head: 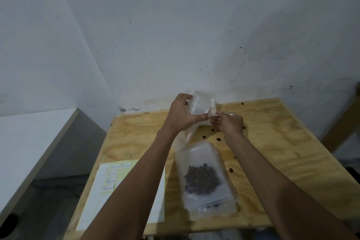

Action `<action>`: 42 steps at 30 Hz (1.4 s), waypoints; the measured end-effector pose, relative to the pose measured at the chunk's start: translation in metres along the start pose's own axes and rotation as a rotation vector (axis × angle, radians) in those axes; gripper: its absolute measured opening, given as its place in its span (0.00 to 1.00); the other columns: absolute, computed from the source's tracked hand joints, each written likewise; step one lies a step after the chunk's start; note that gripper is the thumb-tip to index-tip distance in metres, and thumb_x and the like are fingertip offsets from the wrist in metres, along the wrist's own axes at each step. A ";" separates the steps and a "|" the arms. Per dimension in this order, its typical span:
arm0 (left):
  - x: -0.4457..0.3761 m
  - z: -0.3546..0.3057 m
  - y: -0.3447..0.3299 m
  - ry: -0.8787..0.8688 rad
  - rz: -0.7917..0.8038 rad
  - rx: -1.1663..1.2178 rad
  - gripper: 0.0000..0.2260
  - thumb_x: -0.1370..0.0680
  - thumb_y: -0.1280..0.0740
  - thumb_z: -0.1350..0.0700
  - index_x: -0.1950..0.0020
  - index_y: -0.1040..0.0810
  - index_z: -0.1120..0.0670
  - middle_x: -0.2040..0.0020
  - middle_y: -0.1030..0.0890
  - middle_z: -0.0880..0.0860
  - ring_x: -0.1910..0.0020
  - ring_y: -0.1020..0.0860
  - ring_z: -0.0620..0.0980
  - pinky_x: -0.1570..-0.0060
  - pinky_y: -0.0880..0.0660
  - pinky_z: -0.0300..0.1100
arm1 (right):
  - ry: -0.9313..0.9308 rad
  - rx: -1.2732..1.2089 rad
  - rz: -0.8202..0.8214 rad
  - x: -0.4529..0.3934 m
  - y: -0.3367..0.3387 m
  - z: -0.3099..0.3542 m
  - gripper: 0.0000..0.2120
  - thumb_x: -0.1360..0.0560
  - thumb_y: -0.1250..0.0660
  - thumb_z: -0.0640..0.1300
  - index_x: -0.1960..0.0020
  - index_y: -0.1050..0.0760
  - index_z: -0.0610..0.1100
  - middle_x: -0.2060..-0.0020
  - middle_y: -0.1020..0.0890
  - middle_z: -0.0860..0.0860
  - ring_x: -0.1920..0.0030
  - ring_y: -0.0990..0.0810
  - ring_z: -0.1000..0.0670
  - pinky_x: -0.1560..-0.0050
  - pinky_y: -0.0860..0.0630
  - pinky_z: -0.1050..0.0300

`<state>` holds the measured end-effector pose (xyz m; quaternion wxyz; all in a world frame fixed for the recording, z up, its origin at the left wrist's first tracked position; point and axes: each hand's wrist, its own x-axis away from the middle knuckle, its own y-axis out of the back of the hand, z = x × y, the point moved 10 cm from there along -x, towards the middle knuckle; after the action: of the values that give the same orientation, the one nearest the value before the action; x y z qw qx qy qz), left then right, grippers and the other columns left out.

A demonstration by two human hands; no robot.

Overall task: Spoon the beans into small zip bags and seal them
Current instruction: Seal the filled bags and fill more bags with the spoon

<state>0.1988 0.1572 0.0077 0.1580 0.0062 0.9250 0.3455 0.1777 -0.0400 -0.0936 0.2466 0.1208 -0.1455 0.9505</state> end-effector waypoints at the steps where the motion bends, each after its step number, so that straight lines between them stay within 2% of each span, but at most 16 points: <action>1: 0.001 0.001 0.000 -0.005 0.024 -0.023 0.42 0.38 0.20 0.37 0.32 0.26 0.56 0.36 0.25 0.49 0.41 0.24 0.48 0.46 0.25 0.42 | -0.011 -0.038 -0.004 0.002 0.000 -0.001 0.04 0.22 0.33 0.32 0.55 0.20 0.33 0.62 0.14 0.40 0.64 0.13 0.45 0.60 0.16 0.56; 5: 0.008 0.018 0.003 0.028 0.068 -0.108 0.47 0.43 0.25 0.32 0.31 0.27 0.57 0.35 0.26 0.50 0.40 0.25 0.49 0.43 0.25 0.46 | 0.018 -0.058 -0.041 0.004 0.006 0.004 0.05 0.21 0.34 0.32 0.55 0.21 0.36 0.62 0.14 0.40 0.62 0.12 0.44 0.58 0.16 0.54; 7: 0.013 0.025 0.005 0.035 0.069 -0.131 0.49 0.45 0.27 0.30 0.30 0.27 0.57 0.35 0.26 0.51 0.40 0.25 0.49 0.44 0.25 0.44 | 0.038 -0.064 -0.061 0.004 0.010 0.008 0.05 0.21 0.35 0.33 0.54 0.21 0.35 0.62 0.14 0.39 0.62 0.12 0.44 0.59 0.15 0.54; 12: 0.019 0.034 0.003 0.075 0.084 -0.155 0.48 0.40 0.18 0.37 0.26 0.30 0.57 0.32 0.28 0.53 0.35 0.26 0.51 0.43 0.31 0.39 | 0.096 -0.057 -0.085 0.007 0.015 0.027 0.05 0.21 0.34 0.34 0.52 0.19 0.35 0.62 0.14 0.40 0.64 0.13 0.45 0.65 0.17 0.59; 19: 0.025 0.033 0.001 0.083 0.076 -0.164 0.49 0.37 0.19 0.36 0.24 0.33 0.57 0.29 0.27 0.55 0.31 0.28 0.53 0.40 0.33 0.41 | 0.196 -0.067 -0.048 0.017 0.013 0.061 0.06 0.22 0.34 0.34 0.52 0.19 0.33 0.63 0.15 0.39 0.68 0.14 0.46 0.65 0.17 0.57; 22: 0.025 0.030 0.001 0.079 0.077 -0.173 0.50 0.37 0.20 0.35 0.24 0.33 0.58 0.29 0.27 0.55 0.31 0.28 0.54 0.37 0.30 0.46 | 0.321 0.096 0.003 0.027 0.005 0.075 0.08 0.23 0.33 0.35 0.58 0.18 0.40 0.65 0.14 0.41 0.67 0.14 0.45 0.61 0.15 0.51; 24: 0.026 0.026 0.001 0.071 0.082 -0.177 0.52 0.39 0.22 0.32 0.24 0.33 0.58 0.29 0.26 0.56 0.32 0.27 0.54 0.38 0.29 0.46 | 0.435 0.239 0.092 0.035 -0.007 0.080 0.09 0.22 0.33 0.37 0.60 0.18 0.43 0.66 0.14 0.43 0.66 0.14 0.45 0.60 0.15 0.49; 27: 0.025 0.023 0.001 0.068 0.075 -0.174 0.53 0.41 0.27 0.28 0.25 0.32 0.57 0.31 0.24 0.55 0.35 0.24 0.55 0.43 0.28 0.45 | 0.583 0.324 0.181 0.048 -0.019 0.085 0.08 0.20 0.33 0.40 0.55 0.17 0.41 0.66 0.14 0.45 0.66 0.13 0.47 0.61 0.15 0.50; 29: 0.024 0.024 0.000 0.082 0.078 -0.158 0.51 0.40 0.25 0.30 0.25 0.31 0.57 0.34 0.22 0.56 0.37 0.22 0.55 0.48 0.27 0.44 | 0.643 0.284 0.107 0.051 -0.013 0.089 0.08 0.19 0.34 0.40 0.53 0.17 0.38 0.65 0.14 0.46 0.65 0.14 0.50 0.61 0.16 0.54; 32: 0.021 0.028 -0.001 0.101 0.086 -0.153 0.48 0.37 0.20 0.35 0.25 0.31 0.57 0.33 0.22 0.55 0.37 0.23 0.55 0.46 0.27 0.43 | 0.672 0.303 -0.009 0.046 -0.006 0.085 0.09 0.18 0.35 0.41 0.50 0.17 0.39 0.63 0.14 0.49 0.63 0.14 0.53 0.59 0.15 0.54; 36: 0.017 0.027 0.001 0.092 0.070 -0.157 0.45 0.35 0.20 0.36 0.26 0.30 0.57 0.32 0.24 0.55 0.34 0.25 0.54 0.39 0.28 0.46 | 0.667 0.436 -0.021 0.033 -0.007 0.066 0.11 0.18 0.36 0.43 0.46 0.16 0.41 0.57 0.13 0.47 0.57 0.14 0.49 0.51 0.16 0.44; 39: 0.012 0.024 0.000 0.079 0.065 -0.140 0.45 0.36 0.21 0.36 0.27 0.28 0.58 0.33 0.23 0.55 0.35 0.25 0.54 0.41 0.27 0.45 | 0.651 0.447 -0.010 0.034 -0.005 0.056 0.10 0.18 0.35 0.40 0.43 0.16 0.39 0.54 0.13 0.46 0.55 0.13 0.48 0.49 0.16 0.45; 42: 0.005 0.014 0.001 0.067 0.065 -0.107 0.46 0.38 0.22 0.33 0.28 0.27 0.58 0.34 0.22 0.55 0.37 0.24 0.53 0.41 0.25 0.47 | 0.601 0.450 -0.023 0.033 0.001 0.047 0.10 0.19 0.34 0.38 0.43 0.15 0.40 0.56 0.12 0.46 0.57 0.14 0.48 0.49 0.16 0.46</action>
<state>0.1978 0.1672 -0.0030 0.1158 0.0160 0.9093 0.3994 0.1567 -0.0421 -0.0405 0.2561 -0.1110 0.1472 0.9489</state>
